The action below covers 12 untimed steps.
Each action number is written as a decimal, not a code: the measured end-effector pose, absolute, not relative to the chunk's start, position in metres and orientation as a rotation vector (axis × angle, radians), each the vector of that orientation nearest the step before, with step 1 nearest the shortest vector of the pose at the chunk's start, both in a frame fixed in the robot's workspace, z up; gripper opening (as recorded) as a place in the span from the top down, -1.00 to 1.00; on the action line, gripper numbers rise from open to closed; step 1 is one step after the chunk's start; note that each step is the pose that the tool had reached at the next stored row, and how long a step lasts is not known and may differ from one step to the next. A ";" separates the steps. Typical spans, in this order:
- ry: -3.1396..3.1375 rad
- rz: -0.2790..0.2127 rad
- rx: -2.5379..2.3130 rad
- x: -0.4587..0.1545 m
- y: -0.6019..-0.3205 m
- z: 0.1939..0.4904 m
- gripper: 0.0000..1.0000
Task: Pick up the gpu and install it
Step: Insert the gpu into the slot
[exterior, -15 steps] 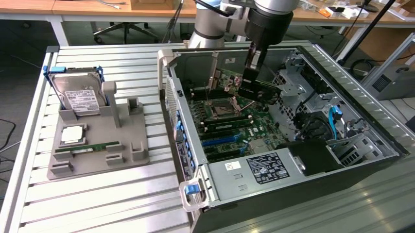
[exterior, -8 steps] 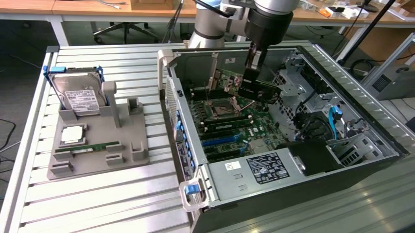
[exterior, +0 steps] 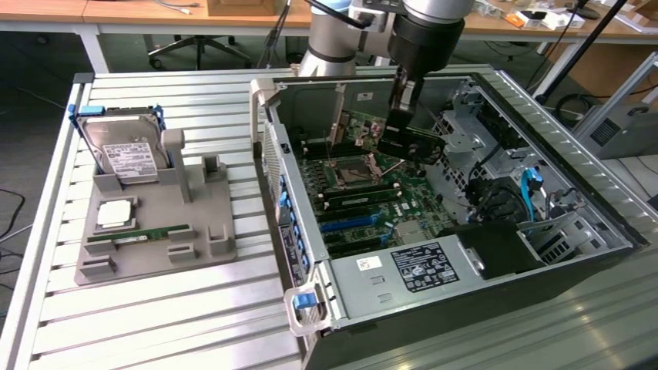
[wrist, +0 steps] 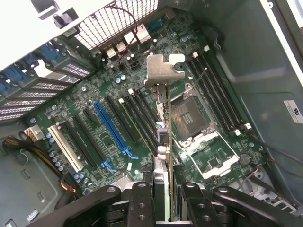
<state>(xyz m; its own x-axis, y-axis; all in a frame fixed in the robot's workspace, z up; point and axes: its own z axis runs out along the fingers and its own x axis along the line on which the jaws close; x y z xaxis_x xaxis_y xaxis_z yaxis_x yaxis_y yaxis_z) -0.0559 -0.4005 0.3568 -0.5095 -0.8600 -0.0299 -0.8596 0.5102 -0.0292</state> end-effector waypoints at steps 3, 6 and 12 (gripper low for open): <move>2.685 -0.016 -1.552 -0.056 -0.400 0.357 0.45; 2.678 -0.016 -1.563 -0.056 -0.400 0.357 0.45; 2.662 -0.015 -1.591 -0.056 -0.400 0.356 0.45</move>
